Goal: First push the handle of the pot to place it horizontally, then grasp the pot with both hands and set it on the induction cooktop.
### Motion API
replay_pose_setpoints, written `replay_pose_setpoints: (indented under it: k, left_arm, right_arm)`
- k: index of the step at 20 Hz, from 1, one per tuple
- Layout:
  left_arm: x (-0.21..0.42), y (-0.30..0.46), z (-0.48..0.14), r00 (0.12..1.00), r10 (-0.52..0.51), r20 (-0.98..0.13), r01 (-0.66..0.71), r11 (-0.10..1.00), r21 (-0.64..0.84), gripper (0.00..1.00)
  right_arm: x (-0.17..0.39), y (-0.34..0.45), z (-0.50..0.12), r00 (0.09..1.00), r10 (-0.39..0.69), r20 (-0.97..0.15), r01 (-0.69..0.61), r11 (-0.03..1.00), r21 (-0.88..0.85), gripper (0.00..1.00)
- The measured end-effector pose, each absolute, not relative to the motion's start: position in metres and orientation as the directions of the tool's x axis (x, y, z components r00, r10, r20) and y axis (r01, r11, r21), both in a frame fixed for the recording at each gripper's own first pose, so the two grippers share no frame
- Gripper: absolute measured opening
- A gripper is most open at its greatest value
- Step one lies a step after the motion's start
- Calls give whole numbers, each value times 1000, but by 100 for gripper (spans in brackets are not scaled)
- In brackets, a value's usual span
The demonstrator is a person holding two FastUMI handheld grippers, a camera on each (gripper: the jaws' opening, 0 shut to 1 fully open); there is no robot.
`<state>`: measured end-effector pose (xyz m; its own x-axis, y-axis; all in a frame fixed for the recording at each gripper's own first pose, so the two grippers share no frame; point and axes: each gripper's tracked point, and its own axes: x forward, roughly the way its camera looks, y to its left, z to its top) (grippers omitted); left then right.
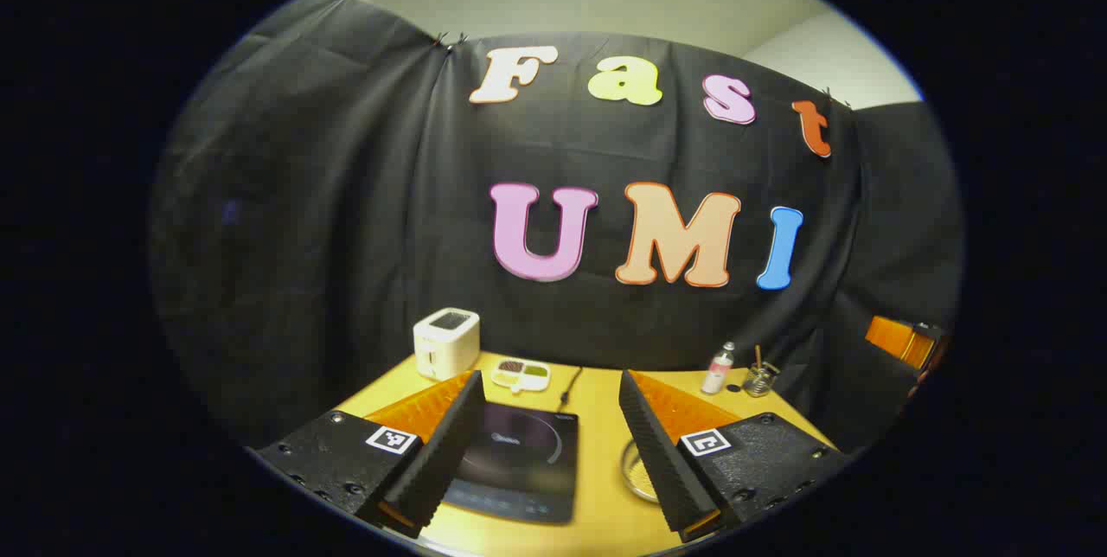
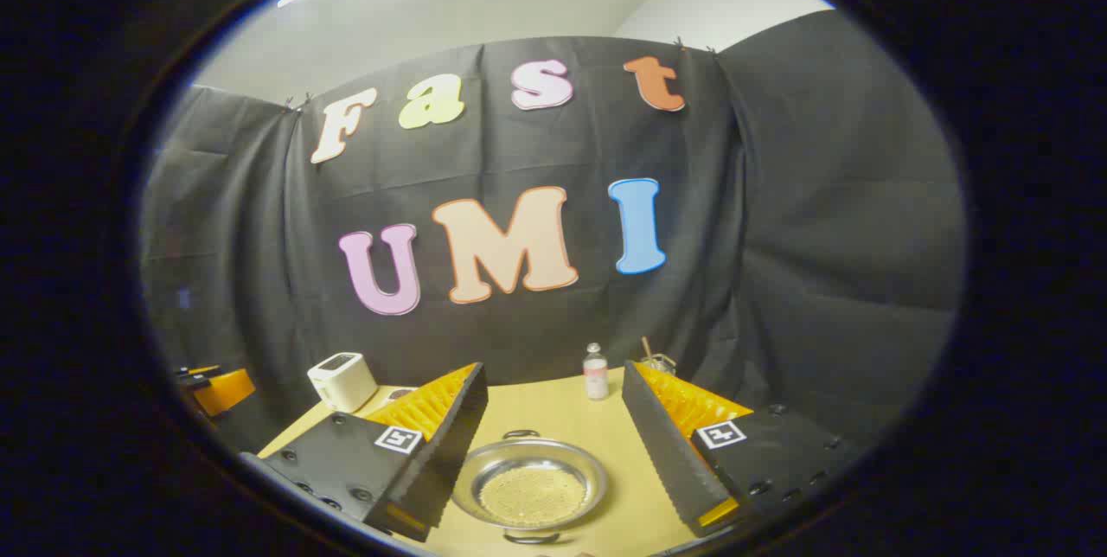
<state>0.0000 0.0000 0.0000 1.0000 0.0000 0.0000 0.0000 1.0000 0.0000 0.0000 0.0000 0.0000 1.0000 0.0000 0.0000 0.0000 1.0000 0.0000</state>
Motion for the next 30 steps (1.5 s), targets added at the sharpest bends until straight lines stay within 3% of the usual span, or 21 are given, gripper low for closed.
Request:
replay_pose_setpoints:
  k: [7,15,19,24,25,26,27,30]
  left_arm:
    - [-4,6,13,999,-12,46,12,1000,16,95]
    - [-11,-12,23,994,-55,89,54,998,19,92]
    - [-11,-26,22,994,-60,89,59,998,8,95]
    - [-20,-38,25,993,-71,95,69,997,25,92]
    - [-21,-40,23,993,-69,91,67,997,26,92]
    - [-23,-39,22,994,-66,87,64,998,23,92]
    - [-24,-39,20,995,-64,82,63,998,20,91]
    - [-24,-32,14,997,-51,59,50,999,10,92]
  right_arm:
    - [-7,50,11,998,57,-11,-57,998,-34,94]
    - [-22,13,11,1000,-1,-27,0,1000,-19,93]
    - [-28,5,2,998,5,-55,-6,1000,-16,92]
    - [-33,5,1,997,33,-69,-33,999,1,92]
    - [-33,4,-2,996,37,-76,-37,999,-2,98]
    - [-33,4,-4,996,38,-84,-39,999,-3,92]
    - [-33,4,-6,995,40,-89,-40,999,-3,92]
    - [-37,4,-10,994,44,-103,-44,999,-1,63]
